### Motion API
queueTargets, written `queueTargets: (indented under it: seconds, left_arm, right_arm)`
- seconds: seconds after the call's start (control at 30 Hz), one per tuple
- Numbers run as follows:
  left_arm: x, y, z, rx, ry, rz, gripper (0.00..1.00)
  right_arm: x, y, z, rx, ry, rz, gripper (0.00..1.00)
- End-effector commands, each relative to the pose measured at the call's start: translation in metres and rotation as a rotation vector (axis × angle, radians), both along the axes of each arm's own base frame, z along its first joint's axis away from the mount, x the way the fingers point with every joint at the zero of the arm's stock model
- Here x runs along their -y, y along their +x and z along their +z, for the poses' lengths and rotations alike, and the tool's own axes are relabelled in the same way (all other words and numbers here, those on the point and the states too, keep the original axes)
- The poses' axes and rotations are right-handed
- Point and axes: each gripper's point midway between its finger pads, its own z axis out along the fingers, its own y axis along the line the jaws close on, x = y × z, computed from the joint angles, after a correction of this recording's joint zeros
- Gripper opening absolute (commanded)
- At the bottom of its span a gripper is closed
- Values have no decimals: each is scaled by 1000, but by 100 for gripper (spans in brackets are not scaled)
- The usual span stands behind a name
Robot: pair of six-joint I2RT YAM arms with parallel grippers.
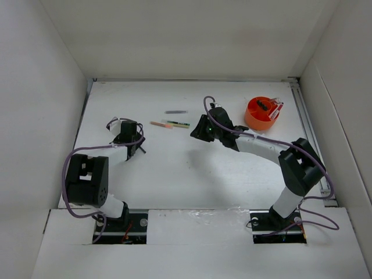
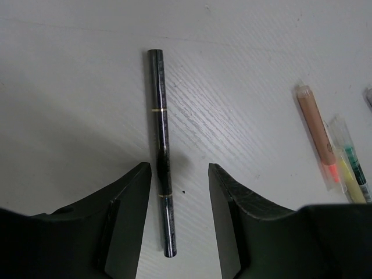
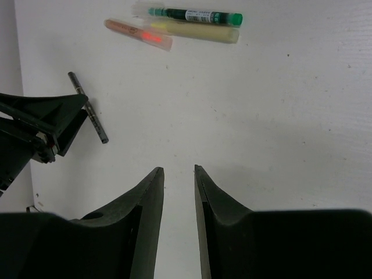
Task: Sort the stationery into containers
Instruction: Pick up the pen from the center of the board.
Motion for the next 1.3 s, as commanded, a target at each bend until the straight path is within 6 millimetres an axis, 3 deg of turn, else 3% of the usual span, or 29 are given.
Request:
queueTargets:
  seconds: [0.0, 0.4, 0.6, 0.83, 0.97, 1.27]
  left_arm:
    - [7, -5, 2, 2, -21, -47, 41]
    - [24, -28, -1, -24, -69, -166, 37]
    - [22, -35, -6, -48, -48, -186, 37]
    - [25, -25, -7, -88, 9, -232, 33]
    - [37, -25, -9, -124, 64, -279, 28]
    - [35, -23, -9, -127, 90, -295, 22]
  right_arm:
    - [-5, 9, 13, 43, 45, -3, 34]
    - [-8, 9, 13, 39, 50, 6, 34]
    - [-8, 9, 13, 39, 50, 6, 34]
    - [-8, 9, 13, 39, 50, 6, 34]
    - [-8, 9, 13, 39, 50, 6, 35]
    - [-6, 8, 15, 44, 44, 11, 35]
